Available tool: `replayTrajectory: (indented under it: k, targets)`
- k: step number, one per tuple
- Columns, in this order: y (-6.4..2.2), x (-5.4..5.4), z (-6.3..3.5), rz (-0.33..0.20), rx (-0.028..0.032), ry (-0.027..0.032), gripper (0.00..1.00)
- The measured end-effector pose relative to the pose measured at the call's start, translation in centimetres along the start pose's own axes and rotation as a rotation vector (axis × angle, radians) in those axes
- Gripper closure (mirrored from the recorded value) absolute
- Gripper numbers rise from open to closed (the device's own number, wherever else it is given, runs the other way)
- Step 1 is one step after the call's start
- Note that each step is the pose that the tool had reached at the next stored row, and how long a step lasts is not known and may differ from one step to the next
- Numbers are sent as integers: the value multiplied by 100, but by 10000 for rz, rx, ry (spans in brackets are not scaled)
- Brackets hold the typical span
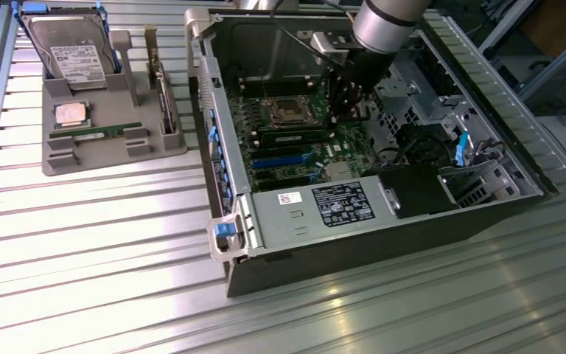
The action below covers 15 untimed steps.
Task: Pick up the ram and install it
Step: 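Press down the ram until it locks into place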
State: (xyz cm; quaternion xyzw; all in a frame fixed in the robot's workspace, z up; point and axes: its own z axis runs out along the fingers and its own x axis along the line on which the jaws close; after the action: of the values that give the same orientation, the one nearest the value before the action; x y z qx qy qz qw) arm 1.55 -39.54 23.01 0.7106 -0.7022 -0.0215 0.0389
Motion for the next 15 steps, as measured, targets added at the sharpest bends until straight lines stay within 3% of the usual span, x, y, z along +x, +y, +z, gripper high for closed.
replayTrajectory:
  k: [1, 3, 6, 8, 9, 12, 15]
  targets:
    - [-2, -4, 22, -5, 7, -28, 89]
    - [-1, -1, 7, -6, 6, -3, 89]
    - [26, 3, -186, -4, 60, -9, 89]
    - [140, 1, -192, -5, 124, -26, 89]
    - [246, 0, -184, -6, 145, -43, 89]
    - [465, -2, -164, -5, 150, -43, 89]
    - [603, -4, -148, -5, 150, -43, 89]
